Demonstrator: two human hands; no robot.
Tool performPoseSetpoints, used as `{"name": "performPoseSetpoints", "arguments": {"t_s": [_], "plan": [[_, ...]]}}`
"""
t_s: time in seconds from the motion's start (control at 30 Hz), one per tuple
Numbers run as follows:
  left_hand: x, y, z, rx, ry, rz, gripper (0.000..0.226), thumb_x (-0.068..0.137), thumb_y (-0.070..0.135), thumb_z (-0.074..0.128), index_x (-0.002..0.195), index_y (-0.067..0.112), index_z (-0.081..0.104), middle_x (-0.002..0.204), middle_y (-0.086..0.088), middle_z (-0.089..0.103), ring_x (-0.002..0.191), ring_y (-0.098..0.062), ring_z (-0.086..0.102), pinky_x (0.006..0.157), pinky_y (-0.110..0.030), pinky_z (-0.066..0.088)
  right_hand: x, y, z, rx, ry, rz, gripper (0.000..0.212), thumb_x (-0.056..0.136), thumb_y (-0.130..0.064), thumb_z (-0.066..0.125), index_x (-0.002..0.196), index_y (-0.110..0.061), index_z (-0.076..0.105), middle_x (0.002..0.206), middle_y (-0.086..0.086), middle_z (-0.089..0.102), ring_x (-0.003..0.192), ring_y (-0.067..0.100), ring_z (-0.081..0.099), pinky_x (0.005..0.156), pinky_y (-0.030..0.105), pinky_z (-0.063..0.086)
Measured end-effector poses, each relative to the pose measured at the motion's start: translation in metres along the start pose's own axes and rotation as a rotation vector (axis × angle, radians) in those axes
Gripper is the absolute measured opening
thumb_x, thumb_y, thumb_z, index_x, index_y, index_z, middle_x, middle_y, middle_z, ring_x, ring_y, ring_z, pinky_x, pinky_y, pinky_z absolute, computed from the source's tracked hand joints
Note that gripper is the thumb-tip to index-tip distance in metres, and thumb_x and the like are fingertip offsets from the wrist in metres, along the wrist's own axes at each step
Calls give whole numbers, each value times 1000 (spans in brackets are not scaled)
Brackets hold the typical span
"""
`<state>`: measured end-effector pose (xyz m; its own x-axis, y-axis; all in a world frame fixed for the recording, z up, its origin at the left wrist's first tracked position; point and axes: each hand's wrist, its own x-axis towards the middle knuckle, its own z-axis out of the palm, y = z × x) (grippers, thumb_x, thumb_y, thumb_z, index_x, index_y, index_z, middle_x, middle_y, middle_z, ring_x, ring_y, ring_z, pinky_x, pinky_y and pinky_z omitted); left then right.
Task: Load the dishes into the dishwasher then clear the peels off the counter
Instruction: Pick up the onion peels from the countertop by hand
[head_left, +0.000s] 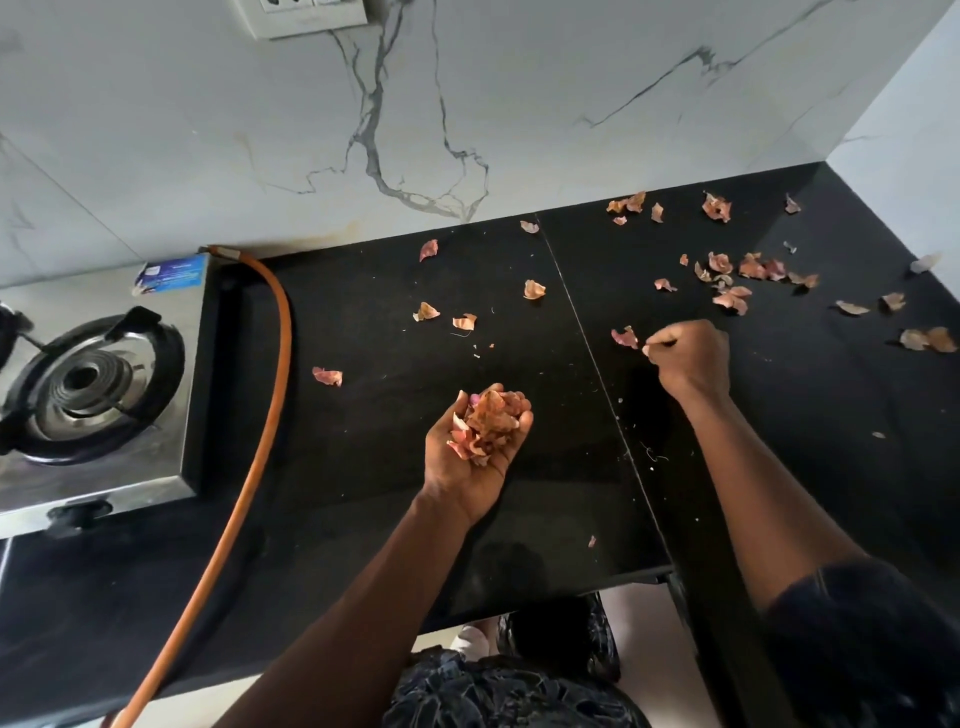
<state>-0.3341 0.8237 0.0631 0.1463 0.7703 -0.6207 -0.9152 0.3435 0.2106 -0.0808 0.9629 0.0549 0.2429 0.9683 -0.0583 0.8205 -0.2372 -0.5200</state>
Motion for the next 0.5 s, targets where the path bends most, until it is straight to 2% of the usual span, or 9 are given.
{"name": "performPoseSetpoints", "arguments": {"t_s": [0.07, 0.13, 0.23, 0.3, 0.4, 0.5], "plan": [[2, -2, 1, 7, -3, -9, 45, 102, 34, 50, 130, 1, 61, 140, -23, 57, 117, -35, 64, 82, -42, 61, -17, -6, -10, 158, 0, 39, 16, 88, -8, 73, 101, -16, 74, 104, 0, 72, 100, 14, 67, 78, 23, 52], [6, -4, 1, 12, -7, -22, 46, 102, 34, 50, 131, 0, 61, 139, -23, 57, 118, -35, 63, 82, -42, 61, -43, -22, -18, 299, -42, 16, 18, 87, -8, 75, 103, -15, 75, 102, -2, 72, 91, 6, 68, 75, 18, 52], [9, -7, 3, 28, 7, -27, 43, 101, 35, 50, 124, 0, 64, 135, -23, 60, 115, -35, 64, 82, -42, 61, -89, -59, -25, 391, -101, -157, 13, 84, -9, 78, 96, -16, 78, 91, -7, 73, 86, -3, 68, 84, 14, 51], [11, -8, 5, 35, 1, -30, 41, 101, 35, 49, 116, 1, 66, 124, -21, 65, 108, -33, 67, 82, -41, 61, -116, -86, -20, 367, -163, -319, 11, 84, -9, 78, 94, -14, 79, 87, -7, 73, 79, -1, 68, 79, 13, 52], [10, -10, 5, 83, -13, -33, 38, 102, 36, 47, 103, 6, 70, 102, -12, 69, 92, -24, 69, 82, -34, 57, -146, -117, -6, 182, -208, -535, 9, 89, -14, 73, 96, -18, 76, 94, -7, 70, 82, 4, 66, 76, 22, 55], [7, -9, 3, 104, -42, -39, 41, 104, 35, 41, 100, 8, 73, 104, -11, 67, 98, -25, 67, 91, -36, 49, -159, -132, 4, 0, -213, -629, 12, 95, -24, 67, 105, -21, 73, 102, -7, 67, 92, 6, 62, 79, 20, 49]]}}
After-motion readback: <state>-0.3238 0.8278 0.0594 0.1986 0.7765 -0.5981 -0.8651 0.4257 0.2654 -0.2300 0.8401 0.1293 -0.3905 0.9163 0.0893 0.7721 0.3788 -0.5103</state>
